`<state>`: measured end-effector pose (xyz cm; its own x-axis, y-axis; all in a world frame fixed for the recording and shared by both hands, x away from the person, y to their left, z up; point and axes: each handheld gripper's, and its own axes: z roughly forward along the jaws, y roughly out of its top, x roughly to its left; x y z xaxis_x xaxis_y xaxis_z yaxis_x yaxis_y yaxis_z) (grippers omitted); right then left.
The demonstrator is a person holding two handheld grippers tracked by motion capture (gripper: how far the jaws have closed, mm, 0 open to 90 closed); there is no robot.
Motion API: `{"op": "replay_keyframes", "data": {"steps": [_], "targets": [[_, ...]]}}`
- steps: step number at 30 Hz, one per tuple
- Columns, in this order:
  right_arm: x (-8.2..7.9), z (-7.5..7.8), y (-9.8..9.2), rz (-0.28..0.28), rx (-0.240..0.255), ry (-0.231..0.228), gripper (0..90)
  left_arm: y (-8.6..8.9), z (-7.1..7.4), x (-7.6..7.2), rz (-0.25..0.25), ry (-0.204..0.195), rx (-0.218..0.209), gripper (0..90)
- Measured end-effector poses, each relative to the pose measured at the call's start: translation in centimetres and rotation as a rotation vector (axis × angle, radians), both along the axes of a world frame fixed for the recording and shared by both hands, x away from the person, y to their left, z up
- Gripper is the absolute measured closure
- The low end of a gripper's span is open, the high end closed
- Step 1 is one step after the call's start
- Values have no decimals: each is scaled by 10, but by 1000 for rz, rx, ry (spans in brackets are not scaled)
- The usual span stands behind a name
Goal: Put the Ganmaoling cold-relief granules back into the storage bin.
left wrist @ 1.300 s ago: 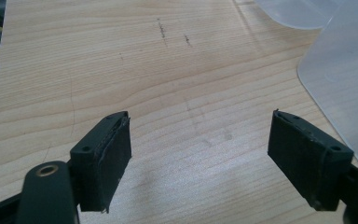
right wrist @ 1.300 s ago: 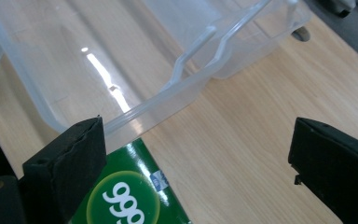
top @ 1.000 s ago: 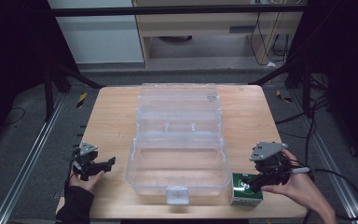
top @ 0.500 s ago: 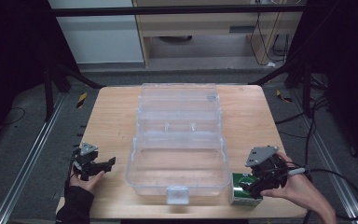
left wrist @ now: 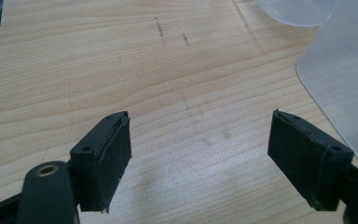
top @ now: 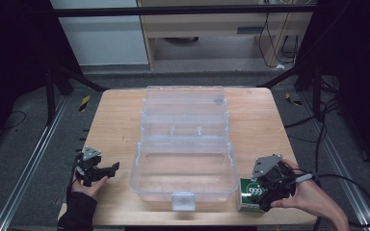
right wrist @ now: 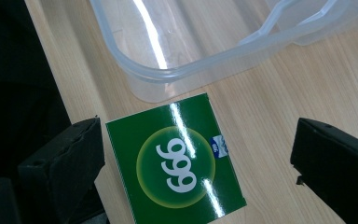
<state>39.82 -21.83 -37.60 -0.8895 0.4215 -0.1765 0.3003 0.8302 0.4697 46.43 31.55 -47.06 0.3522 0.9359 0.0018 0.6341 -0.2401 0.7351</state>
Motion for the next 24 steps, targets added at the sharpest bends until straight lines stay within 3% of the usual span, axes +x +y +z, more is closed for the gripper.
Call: {"op": "replay_keyframes", "data": {"steps": [10,13,15,24], "targets": [[0,-2,-1,5,-21,7,44,0,0,0,-2,-2,0,208],[1,-6,-6,-4,22,25,56,0,0,0,-2,-1,0,208],[2,-11,-9,-10,-1,25,59,0,0,0,-2,1,2,208],[6,-23,-11,2,13,69,48,-1,0,0,-4,3,5,208]]}}
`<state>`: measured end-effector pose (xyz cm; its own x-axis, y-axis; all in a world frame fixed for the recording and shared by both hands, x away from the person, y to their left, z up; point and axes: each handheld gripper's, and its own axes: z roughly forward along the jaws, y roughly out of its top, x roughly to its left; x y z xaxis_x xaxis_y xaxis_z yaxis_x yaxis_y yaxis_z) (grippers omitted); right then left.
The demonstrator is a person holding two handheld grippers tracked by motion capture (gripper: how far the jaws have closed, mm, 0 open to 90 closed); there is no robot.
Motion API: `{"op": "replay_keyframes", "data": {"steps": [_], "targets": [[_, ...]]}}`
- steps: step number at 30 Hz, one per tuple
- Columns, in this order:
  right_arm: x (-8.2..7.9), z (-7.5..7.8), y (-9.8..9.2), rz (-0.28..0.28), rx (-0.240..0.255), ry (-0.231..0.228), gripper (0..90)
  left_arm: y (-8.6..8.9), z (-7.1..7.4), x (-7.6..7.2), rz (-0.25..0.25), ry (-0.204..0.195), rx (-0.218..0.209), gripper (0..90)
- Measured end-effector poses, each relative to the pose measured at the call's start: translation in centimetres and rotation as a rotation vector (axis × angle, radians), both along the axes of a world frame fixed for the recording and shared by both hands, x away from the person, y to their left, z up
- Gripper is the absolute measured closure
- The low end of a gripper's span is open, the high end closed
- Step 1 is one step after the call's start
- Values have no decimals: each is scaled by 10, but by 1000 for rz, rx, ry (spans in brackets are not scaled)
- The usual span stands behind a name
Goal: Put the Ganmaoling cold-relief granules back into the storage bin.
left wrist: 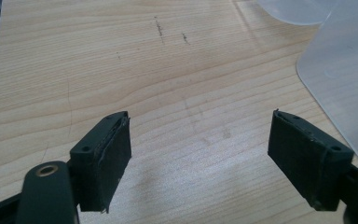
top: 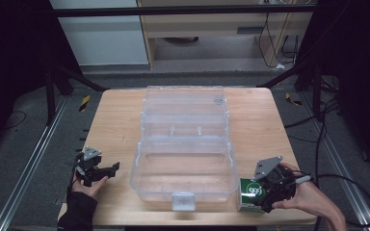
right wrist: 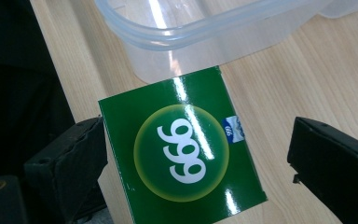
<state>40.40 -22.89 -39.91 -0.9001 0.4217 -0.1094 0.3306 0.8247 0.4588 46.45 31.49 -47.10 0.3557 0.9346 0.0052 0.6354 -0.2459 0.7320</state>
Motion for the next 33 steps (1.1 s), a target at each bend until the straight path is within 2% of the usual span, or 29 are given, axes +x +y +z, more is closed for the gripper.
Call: {"op": "replay_keyframes", "data": {"steps": [7,33], "targets": [[0,-9,3,15,-19,45,39,0,0,0,1,-1,-2,208],[13,-31,20,75,-123,118,34,0,-1,1,-6,2,9,208]]}}
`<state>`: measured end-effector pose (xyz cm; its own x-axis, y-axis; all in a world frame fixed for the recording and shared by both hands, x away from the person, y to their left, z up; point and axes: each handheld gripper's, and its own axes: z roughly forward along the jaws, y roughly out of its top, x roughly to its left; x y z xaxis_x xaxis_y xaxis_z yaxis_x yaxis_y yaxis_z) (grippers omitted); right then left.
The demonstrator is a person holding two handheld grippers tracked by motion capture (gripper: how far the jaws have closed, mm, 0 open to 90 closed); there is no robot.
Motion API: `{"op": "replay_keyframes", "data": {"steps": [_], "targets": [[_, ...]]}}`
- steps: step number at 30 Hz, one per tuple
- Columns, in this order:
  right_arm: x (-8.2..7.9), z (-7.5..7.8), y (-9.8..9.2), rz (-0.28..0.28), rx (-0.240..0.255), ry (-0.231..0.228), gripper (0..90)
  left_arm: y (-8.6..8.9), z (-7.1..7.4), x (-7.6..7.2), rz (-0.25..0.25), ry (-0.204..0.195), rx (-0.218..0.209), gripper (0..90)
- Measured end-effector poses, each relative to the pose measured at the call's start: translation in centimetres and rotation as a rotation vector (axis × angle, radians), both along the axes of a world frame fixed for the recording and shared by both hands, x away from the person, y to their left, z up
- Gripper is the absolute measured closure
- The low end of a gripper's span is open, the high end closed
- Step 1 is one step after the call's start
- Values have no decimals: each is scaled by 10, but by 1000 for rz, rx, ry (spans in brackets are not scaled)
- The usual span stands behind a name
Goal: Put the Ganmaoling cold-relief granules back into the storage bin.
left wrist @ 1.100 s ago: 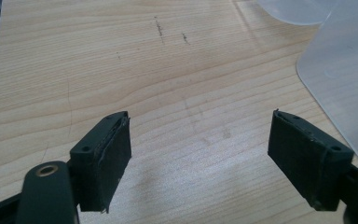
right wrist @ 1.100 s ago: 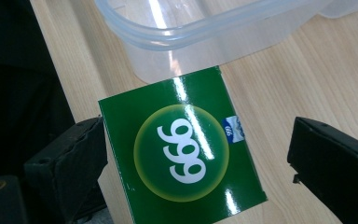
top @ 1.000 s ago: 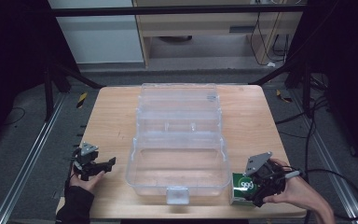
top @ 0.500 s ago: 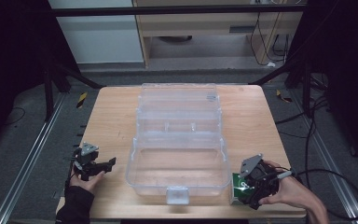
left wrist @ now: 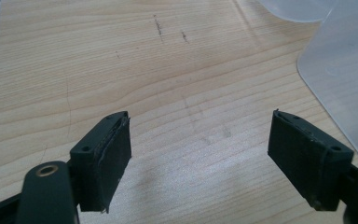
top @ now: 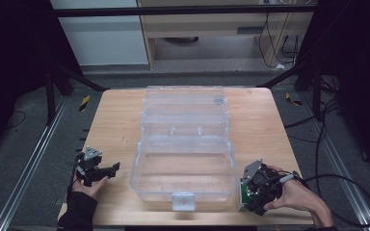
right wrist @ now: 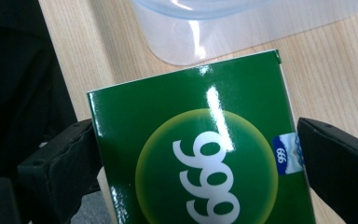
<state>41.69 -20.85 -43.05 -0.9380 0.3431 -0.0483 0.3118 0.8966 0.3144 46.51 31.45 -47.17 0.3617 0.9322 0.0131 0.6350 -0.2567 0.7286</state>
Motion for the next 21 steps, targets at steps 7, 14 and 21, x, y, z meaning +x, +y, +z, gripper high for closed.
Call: {"op": "replay_keyframes", "data": {"steps": [7,14,21], "targets": [[3,-4,3,13,-20,20,51,0,0,0,0,-1,-2,208],[4,-12,-2,22,-23,30,62,0,0,0,1,1,0,209],[4,-13,-1,38,-26,33,89,-1,0,0,1,0,1,209]]}}
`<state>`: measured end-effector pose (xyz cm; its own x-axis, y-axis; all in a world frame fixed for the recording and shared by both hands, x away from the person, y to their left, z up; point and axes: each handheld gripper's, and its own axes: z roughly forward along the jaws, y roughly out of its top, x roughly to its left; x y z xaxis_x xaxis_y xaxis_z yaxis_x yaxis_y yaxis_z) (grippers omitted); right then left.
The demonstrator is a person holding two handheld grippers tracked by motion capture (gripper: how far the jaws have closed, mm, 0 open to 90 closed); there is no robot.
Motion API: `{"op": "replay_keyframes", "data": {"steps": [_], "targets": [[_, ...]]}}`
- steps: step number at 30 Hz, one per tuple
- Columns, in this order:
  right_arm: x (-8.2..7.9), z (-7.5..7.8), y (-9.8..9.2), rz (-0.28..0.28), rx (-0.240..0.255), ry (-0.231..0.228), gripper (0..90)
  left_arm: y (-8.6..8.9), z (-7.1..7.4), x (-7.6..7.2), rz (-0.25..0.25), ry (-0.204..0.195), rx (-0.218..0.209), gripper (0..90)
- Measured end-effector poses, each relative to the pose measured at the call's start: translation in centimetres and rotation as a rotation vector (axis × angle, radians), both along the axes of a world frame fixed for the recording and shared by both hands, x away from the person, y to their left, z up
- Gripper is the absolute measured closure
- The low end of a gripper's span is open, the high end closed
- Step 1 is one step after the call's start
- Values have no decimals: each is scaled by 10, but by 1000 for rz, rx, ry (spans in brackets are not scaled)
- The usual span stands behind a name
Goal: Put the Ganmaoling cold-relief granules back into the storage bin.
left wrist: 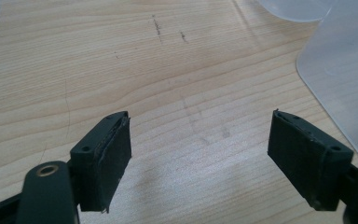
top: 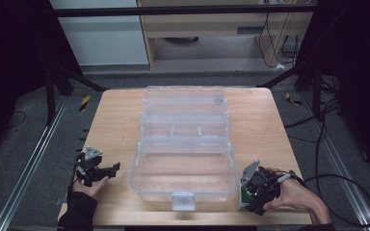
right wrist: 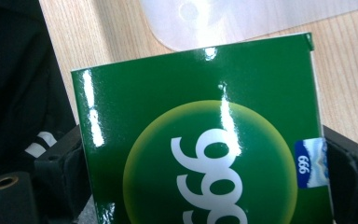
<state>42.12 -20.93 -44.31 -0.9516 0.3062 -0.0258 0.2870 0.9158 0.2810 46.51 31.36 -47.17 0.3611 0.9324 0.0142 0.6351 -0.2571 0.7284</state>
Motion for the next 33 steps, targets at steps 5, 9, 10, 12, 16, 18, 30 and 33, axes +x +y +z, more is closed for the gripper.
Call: {"op": "replay_keyframes", "data": {"steps": [5,9,10,12,16,18,30,33], "targets": [[0,0,0,13,-9,9,135,0,0,0,0,-1,-1,209],[1,0,-2,13,5,15,150,0,0,0,0,0,-1,210],[1,0,-3,6,10,15,152,0,0,0,0,0,-1,210],[0,0,-3,-1,13,15,155,0,0,0,0,1,0,210],[-1,2,-5,-3,13,21,158,0,0,0,0,1,0,210],[-2,5,-6,-12,26,20,158,0,0,0,0,0,-2,210],[-9,29,-18,-38,103,-36,158,0,0,0,-1,1,-1,211],[-10,39,-20,-45,115,-52,158,0,0,0,0,0,-1,211]]}}
